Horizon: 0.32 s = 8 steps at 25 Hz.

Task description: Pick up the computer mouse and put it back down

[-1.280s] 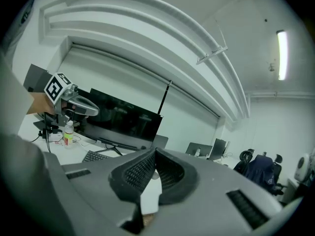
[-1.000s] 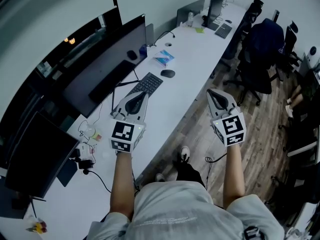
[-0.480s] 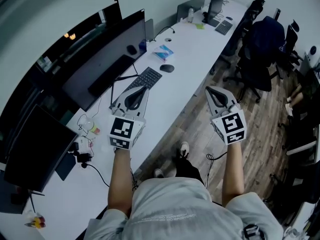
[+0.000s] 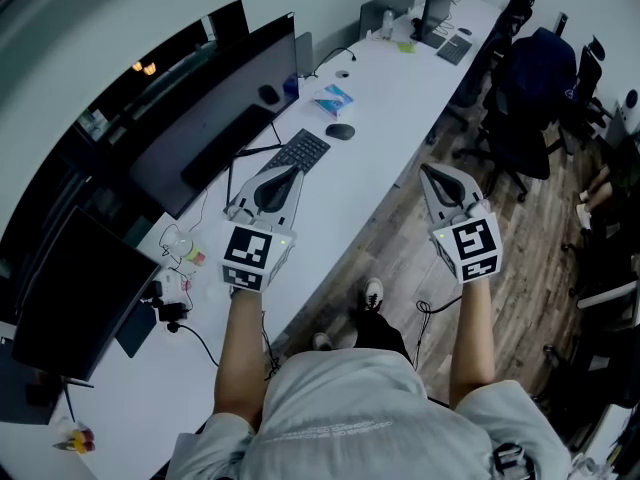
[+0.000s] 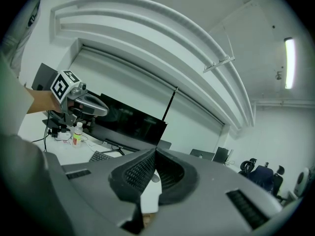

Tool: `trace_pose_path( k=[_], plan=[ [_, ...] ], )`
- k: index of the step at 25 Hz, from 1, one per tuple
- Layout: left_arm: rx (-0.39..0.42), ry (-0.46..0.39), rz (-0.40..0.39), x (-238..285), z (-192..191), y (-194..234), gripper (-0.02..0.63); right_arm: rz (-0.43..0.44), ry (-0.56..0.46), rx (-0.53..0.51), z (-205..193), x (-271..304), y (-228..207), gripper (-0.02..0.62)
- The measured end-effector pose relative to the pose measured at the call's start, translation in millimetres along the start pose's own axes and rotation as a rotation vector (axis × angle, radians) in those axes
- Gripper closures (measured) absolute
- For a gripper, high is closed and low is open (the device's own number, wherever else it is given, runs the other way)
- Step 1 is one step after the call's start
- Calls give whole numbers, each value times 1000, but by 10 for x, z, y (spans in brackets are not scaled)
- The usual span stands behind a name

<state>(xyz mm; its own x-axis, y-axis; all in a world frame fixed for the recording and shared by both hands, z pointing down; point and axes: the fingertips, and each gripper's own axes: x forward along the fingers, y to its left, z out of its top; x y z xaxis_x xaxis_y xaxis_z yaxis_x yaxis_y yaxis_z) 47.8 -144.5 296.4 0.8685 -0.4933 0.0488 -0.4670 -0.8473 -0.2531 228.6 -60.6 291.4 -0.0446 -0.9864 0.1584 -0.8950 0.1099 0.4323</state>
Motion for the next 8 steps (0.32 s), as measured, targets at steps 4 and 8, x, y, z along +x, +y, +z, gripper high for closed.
trace_pose_path(
  k=[4,8],
  plan=[
    [4,8,-14,65,-22,-15,592,12,4,-8,-8,63,14,594],
    [9,12,-28,116,-35,-51,592,16,14,-3,-63,96,2,594]
  ],
)
